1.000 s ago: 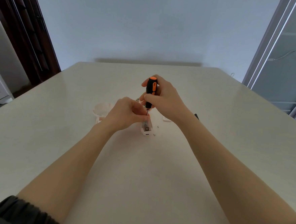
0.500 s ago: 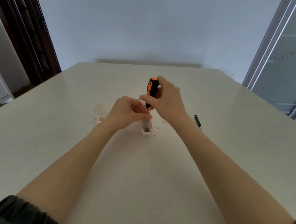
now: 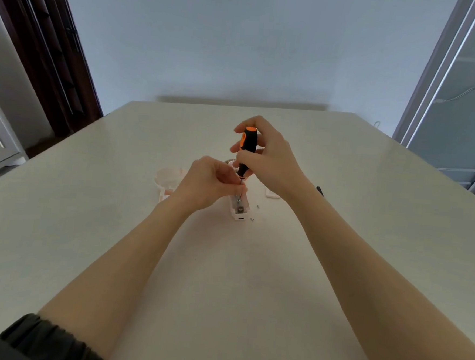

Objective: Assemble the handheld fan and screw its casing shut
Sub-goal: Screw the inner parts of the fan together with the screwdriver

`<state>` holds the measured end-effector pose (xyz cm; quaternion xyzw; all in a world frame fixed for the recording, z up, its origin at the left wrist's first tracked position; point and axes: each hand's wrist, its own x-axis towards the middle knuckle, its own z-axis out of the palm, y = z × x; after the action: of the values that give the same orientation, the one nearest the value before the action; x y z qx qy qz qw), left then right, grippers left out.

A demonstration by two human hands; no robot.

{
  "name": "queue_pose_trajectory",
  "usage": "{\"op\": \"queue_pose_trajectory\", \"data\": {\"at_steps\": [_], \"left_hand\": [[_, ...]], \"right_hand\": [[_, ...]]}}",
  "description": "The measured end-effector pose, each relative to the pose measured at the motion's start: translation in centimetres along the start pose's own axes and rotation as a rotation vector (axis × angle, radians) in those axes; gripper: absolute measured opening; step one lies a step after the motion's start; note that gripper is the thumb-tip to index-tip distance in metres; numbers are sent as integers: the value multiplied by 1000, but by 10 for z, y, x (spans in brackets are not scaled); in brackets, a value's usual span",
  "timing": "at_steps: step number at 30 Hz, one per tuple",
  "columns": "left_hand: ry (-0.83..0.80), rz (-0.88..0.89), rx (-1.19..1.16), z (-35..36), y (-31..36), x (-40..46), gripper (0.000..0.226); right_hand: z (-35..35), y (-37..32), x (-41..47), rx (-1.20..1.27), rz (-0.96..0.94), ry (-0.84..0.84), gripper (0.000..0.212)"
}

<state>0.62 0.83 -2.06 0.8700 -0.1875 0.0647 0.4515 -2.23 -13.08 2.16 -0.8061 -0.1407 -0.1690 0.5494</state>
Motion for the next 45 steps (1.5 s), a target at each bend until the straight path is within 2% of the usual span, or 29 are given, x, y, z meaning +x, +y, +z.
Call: {"op": "queue_pose_trajectory", "data": {"at_steps": [6, 17, 23, 27, 30, 33, 40, 45], "left_hand": [[-11, 12, 8, -1, 0, 0, 8], [-68, 68, -5, -2, 1, -2, 11], [-59, 56, -20, -1, -2, -2, 15], [-57, 65, 7, -2, -2, -1, 8], [-52, 63, -8, -2, -1, -2, 7], [-43, 65, -9, -3, -2, -2, 8], [-55, 51, 1, -3, -2, -3, 5], [-44, 16, -43, -2, 0, -3, 5]], "right_hand": [[2, 8, 4, -149, -59, 37, 23], [1, 10, 2, -245, -74, 173, 41], [11, 10, 3, -236, -81, 201, 39], [11, 4, 4, -161, -23, 100, 25], [3, -5, 5, -46, 22, -41, 35], [-4, -8, 6, -89, -6, -134, 40], [-2, 0, 7, -217, -75, -77, 25], [0, 2, 4, -238, -107, 17, 34]]}}
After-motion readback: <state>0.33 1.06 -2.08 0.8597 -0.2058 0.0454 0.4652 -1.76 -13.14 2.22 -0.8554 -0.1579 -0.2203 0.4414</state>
